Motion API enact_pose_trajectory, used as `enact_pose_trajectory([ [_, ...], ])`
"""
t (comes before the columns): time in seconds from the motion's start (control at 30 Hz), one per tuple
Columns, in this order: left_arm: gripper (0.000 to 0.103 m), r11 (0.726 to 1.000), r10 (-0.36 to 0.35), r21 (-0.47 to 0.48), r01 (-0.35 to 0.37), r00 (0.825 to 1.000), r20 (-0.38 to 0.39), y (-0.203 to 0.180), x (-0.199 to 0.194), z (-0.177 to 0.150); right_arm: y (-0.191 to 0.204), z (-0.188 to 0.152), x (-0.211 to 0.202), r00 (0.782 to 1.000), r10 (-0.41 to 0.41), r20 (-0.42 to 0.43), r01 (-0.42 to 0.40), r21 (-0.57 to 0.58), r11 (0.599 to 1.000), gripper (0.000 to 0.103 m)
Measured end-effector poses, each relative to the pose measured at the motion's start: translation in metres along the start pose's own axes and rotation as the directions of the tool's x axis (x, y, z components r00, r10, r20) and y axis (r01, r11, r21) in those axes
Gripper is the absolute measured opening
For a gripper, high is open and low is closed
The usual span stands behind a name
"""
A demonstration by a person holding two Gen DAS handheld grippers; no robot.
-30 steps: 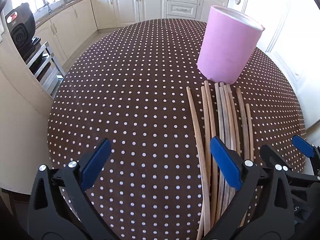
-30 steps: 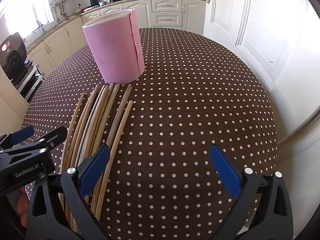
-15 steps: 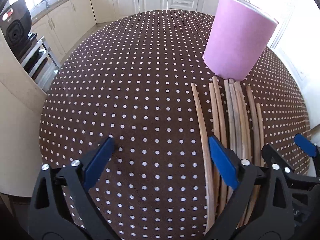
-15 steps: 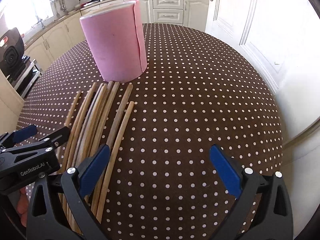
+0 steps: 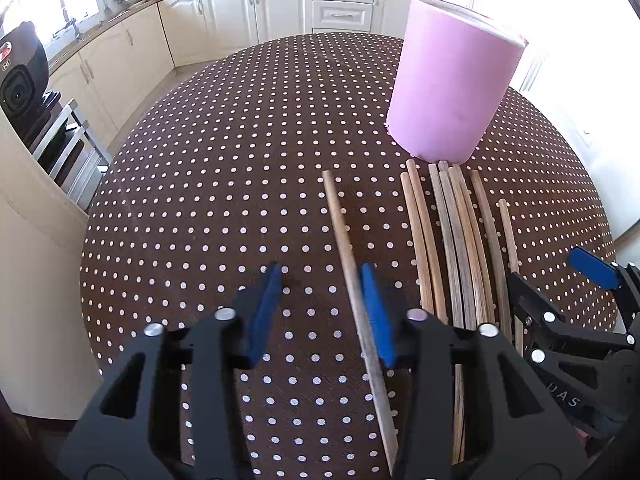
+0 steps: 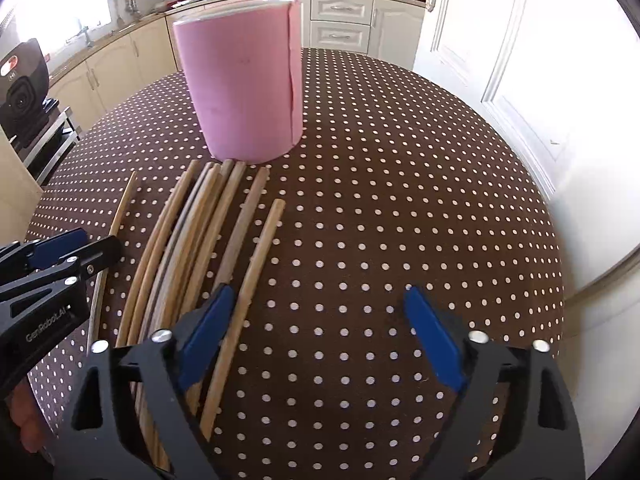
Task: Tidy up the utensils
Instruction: 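Close the left tool on one wooden chopstick and lift it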
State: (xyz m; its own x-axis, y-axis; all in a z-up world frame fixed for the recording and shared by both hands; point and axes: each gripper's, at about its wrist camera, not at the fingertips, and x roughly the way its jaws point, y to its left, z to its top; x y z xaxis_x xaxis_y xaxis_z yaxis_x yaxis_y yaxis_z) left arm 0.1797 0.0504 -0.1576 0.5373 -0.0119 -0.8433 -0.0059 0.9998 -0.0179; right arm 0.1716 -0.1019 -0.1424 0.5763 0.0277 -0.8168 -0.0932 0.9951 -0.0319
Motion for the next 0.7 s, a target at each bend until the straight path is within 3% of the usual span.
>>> enact_pose_trajectory([
  [0.33,0.031,1.0,-0.016,-0.002,0.016,0.999,0.036,0.005,0.006,0.003,0.018,-0.002,0.0,0.999,0.04,0.007,-0.04,-0.049,0.998,0.037],
  [0.4,0.022,0.999,-0.036,-0.01,0.036,0.998,0.047,0.007,0.006,0.003,0.02,-0.001,0.001,0.999,0.046,0.006,-0.045,-0.045,0.998,0.024],
  [0.5,0.015,0.997,-0.072,0.011,0.072,0.994,0.078,0.011,0.008,0.003,0.016,0.001,0.002,0.999,0.043,0.005,-0.043,-0.023,0.999,0.011],
  [0.7,0.007,0.992,-0.128,0.004,0.128,0.984,0.123,0.02,0.007,-0.001,0.0,0.005,0.001,0.995,0.096,0.012,-0.096,0.035,0.995,0.005],
])
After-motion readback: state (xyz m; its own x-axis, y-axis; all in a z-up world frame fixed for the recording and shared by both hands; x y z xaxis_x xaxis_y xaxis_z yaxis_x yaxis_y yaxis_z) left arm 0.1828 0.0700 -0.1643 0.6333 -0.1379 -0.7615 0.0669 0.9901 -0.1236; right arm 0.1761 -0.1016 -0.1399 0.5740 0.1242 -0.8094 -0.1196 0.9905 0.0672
